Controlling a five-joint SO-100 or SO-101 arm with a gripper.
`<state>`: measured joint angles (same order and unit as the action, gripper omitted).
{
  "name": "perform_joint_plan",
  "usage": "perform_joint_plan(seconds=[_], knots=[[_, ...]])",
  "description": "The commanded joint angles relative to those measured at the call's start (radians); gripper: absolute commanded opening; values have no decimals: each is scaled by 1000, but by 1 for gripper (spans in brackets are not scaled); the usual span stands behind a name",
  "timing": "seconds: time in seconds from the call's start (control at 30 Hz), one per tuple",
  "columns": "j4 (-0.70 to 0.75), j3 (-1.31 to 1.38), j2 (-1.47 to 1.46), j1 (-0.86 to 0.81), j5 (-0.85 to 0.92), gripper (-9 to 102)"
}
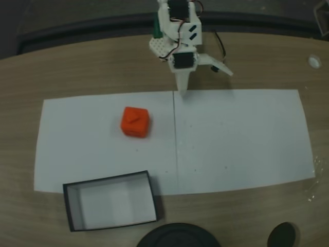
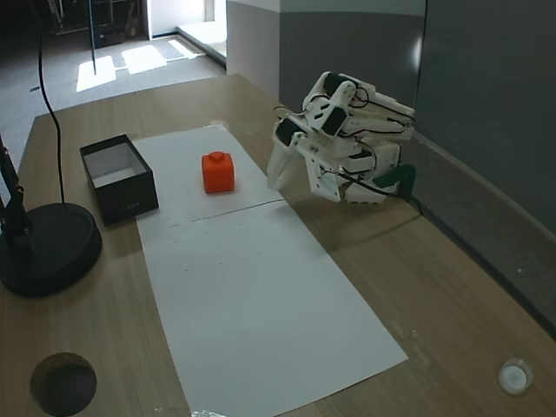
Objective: Grab a orange square and put it in the box.
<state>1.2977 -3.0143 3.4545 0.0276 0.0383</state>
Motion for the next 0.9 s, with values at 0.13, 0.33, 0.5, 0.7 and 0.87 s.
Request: perform_joint_plan(seconds=[0.13,0.33,0.5,0.7,0.87], knots=[[-5,14,20,5,2,0],[-5,14,20,5,2,0],[-5,14,20,5,2,0],[-153,-11,20,-25,9,4],[-293,43,20,-201,11,22]])
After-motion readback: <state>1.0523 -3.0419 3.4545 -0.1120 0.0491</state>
